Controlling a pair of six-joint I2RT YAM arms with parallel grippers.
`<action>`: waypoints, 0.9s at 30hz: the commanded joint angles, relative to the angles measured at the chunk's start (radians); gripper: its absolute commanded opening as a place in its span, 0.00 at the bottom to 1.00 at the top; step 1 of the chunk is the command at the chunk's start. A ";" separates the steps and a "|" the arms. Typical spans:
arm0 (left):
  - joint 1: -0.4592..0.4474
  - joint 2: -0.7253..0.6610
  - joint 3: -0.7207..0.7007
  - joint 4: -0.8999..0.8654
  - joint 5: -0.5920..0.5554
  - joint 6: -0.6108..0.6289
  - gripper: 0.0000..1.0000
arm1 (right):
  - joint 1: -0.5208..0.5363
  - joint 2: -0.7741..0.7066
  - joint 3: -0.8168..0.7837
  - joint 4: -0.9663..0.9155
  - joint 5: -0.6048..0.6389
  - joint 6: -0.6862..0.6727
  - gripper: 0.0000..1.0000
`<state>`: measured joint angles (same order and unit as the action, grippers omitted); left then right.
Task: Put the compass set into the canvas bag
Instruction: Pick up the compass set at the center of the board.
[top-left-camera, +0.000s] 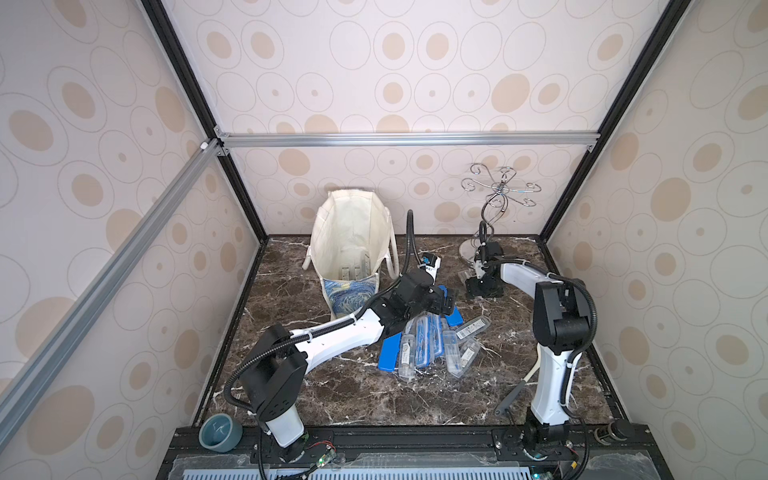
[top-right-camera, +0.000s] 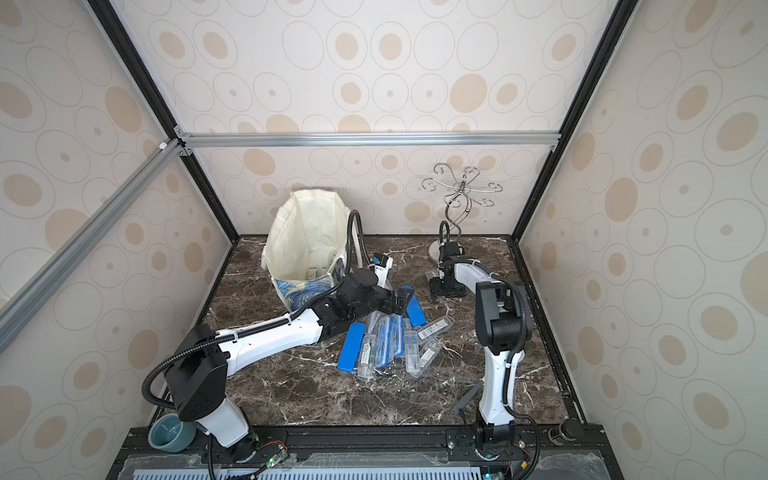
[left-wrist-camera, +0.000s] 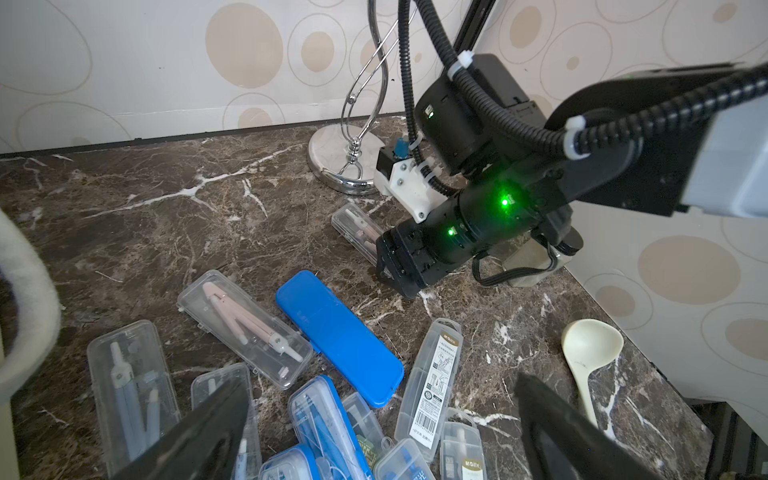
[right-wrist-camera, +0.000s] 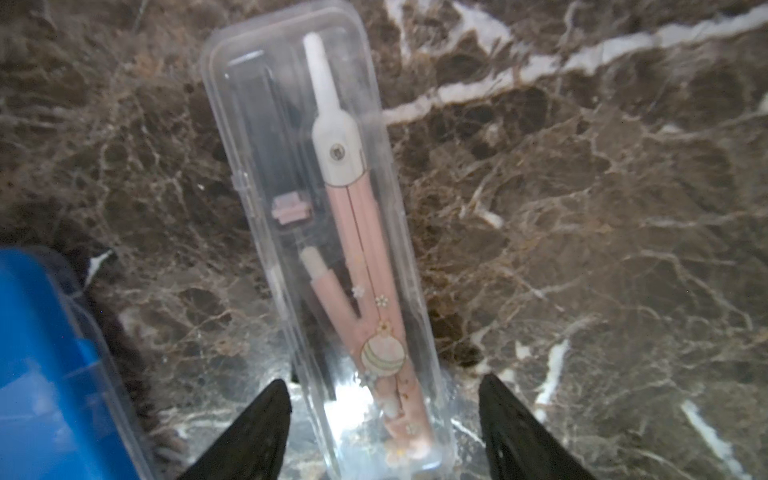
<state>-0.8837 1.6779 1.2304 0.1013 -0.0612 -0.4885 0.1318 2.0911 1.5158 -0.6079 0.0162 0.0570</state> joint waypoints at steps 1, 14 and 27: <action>0.002 0.012 0.004 0.024 -0.002 -0.015 1.00 | 0.017 0.031 0.036 -0.051 0.019 -0.029 0.67; 0.016 0.034 0.024 -0.001 0.005 -0.042 1.00 | 0.025 0.030 0.040 -0.066 0.007 -0.036 0.49; 0.029 0.057 0.024 0.016 0.026 -0.070 1.00 | 0.025 -0.151 -0.121 0.030 -0.134 0.011 0.48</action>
<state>-0.8692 1.7332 1.2308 0.0948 -0.0456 -0.5350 0.1513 2.0186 1.4265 -0.6029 -0.0574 0.0467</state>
